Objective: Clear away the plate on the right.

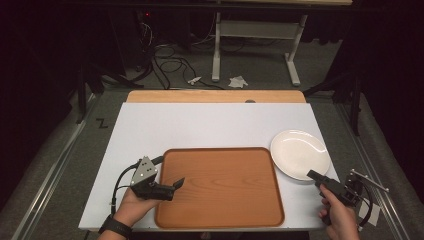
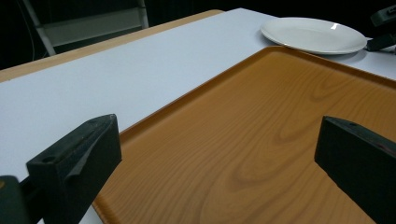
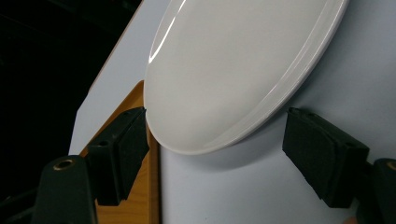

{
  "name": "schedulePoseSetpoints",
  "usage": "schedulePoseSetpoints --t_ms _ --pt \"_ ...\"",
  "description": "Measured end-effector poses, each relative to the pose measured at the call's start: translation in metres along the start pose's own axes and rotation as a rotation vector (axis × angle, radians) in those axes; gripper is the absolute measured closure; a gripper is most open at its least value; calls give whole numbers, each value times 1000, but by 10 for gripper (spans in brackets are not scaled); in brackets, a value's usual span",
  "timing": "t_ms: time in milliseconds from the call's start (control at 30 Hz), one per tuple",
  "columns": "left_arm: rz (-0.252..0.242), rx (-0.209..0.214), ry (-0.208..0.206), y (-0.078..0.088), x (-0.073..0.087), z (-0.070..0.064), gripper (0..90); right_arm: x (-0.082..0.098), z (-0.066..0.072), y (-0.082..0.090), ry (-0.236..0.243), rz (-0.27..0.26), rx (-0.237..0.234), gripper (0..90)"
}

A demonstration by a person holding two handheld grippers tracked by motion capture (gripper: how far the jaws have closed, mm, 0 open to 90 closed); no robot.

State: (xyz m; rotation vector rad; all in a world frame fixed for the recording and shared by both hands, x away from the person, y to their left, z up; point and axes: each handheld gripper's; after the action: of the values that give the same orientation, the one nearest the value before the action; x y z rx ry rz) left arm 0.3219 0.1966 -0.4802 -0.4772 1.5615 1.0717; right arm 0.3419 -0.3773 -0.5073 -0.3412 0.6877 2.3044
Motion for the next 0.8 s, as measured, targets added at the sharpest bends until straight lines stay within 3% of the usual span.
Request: schedulePoseSetpoints --t_ms 567,600,800 --pt "-8 -26 9 12 6 3 10 -8 -3 -8 -74 -16 10 335" --pt "-9 -28 9 13 6 4 10 -10 -5 -8 -94 -16 10 357" --pt "-14 -40 16 20 8 6 10 -13 -6 -10 -104 -3 40 478"
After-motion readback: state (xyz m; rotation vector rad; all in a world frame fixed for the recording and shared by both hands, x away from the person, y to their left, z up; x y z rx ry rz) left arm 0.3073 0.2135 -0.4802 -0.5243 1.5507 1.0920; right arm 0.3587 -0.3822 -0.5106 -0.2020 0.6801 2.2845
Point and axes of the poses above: each handheld gripper's, and its own axes: y roughly backward along the jaws, x roughly out of its underside, z roughly to its left, and after that the axes turned 10 degrees about -x, right-handed
